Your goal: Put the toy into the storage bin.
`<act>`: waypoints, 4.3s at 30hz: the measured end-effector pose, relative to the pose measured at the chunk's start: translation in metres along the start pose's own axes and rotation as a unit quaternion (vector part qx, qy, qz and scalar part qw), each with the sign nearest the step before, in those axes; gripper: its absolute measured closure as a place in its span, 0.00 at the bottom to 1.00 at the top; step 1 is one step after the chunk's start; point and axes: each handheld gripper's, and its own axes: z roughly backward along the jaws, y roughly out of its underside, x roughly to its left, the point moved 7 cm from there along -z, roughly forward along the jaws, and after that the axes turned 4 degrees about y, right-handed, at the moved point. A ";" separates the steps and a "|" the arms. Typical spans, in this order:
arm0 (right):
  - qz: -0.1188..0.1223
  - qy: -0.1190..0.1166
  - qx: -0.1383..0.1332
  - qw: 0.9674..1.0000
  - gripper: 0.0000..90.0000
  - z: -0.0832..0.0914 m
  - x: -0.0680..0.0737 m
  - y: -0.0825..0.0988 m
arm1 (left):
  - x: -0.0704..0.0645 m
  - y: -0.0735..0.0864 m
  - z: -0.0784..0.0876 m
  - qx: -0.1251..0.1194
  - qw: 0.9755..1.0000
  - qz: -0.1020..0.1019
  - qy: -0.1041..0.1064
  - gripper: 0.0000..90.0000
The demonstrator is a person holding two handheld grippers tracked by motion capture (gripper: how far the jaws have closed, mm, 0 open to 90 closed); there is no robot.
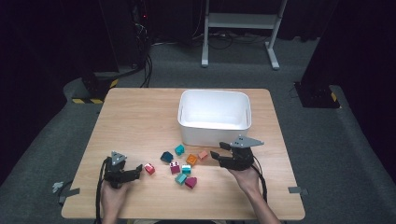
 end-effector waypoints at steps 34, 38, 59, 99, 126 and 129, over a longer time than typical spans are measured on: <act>-0.003 0.010 0.055 0.998 0.48 -0.068 0.010 0.027 | 0.000 0.000 0.000 0.000 1.000 0.000 0.000 0.17; -0.002 0.012 0.060 0.998 0.49 -0.072 0.010 0.029 | 0.000 0.000 0.000 0.000 1.000 0.000 0.000 0.17; 0.016 0.025 0.071 0.997 0.65 -0.071 0.008 0.037 | 0.000 0.000 0.000 0.000 1.000 0.000 0.000 0.17; 0.008 -0.024 0.051 0.998 0.66 -0.031 0.007 0.030 | 0.000 0.000 0.000 0.000 1.000 0.000 0.000 0.17; 0.011 -0.033 0.049 0.998 0.66 -0.017 0.004 0.025 | 0.000 0.000 0.000 -0.001 1.000 0.001 0.000 0.17; 0.013 -0.035 0.049 0.998 0.66 -0.015 0.005 0.024 | 0.000 0.000 0.000 -0.001 1.000 0.001 0.000 0.17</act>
